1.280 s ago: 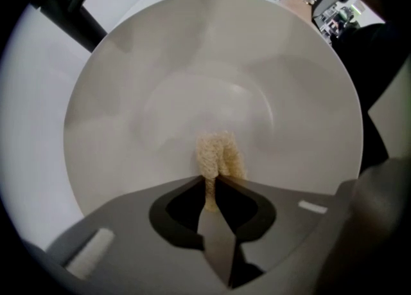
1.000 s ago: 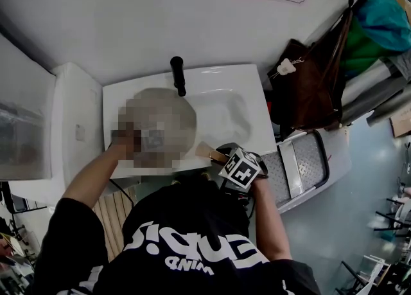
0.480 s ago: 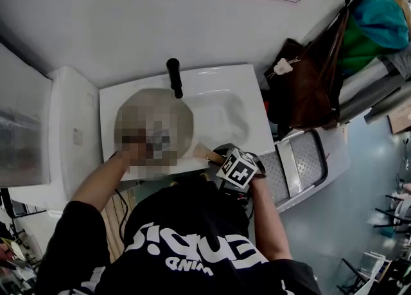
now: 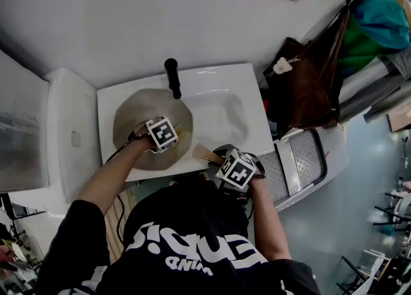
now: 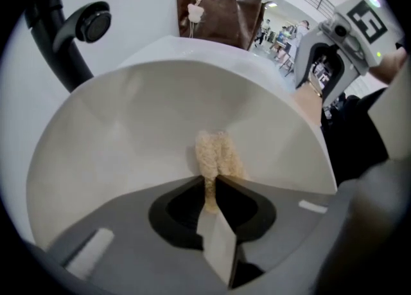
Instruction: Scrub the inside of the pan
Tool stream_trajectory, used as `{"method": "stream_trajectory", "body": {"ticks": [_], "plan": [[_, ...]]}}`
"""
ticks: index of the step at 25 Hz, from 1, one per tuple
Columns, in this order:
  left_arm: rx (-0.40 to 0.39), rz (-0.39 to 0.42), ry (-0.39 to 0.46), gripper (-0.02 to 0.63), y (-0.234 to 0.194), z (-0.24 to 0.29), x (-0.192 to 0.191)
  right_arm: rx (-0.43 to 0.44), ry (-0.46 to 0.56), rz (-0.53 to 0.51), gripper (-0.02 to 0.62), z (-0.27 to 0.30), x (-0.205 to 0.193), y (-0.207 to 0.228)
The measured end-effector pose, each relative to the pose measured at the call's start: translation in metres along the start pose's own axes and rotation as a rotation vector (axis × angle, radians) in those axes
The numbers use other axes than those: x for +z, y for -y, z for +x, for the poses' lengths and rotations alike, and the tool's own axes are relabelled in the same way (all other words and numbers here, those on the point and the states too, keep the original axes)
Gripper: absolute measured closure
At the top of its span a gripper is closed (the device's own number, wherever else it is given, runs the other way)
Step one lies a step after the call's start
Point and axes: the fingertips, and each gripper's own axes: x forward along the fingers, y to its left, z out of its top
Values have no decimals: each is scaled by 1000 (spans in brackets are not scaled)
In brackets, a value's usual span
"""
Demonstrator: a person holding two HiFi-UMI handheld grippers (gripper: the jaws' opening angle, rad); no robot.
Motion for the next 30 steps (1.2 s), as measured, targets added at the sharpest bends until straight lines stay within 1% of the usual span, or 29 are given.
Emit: {"method": "stream_trajectory", "body": {"ticks": [1, 4, 6, 9, 14, 19, 22, 26, 30], "plan": [[7, -13, 25, 555, -3, -1, 6, 0, 0, 2, 430, 1, 0, 0], [46, -9, 126, 555, -20, -4, 29, 1, 0, 7, 430, 2, -1, 0], [76, -18, 148, 555, -31, -6, 34, 1, -1, 9, 430, 2, -2, 0], [118, -40, 153, 555, -47, -9, 33, 4, 4, 16, 430, 3, -3, -1], [164, -99, 136, 555, -72, -14, 26, 8, 9, 24, 430, 2, -3, 0], [209, -116, 102, 557, -90, -18, 12, 14, 13, 26, 430, 1, -4, -1], [239, -106, 77, 557, -99, -20, 3, 18, 13, 26, 430, 2, -4, -1], [300, -70, 16, 557, -112, -22, -14, 20, 15, 27, 430, 3, -4, -1], [323, -59, -25, 557, -121, -25, -31, 21, 19, 29, 430, 3, -4, -1]]}}
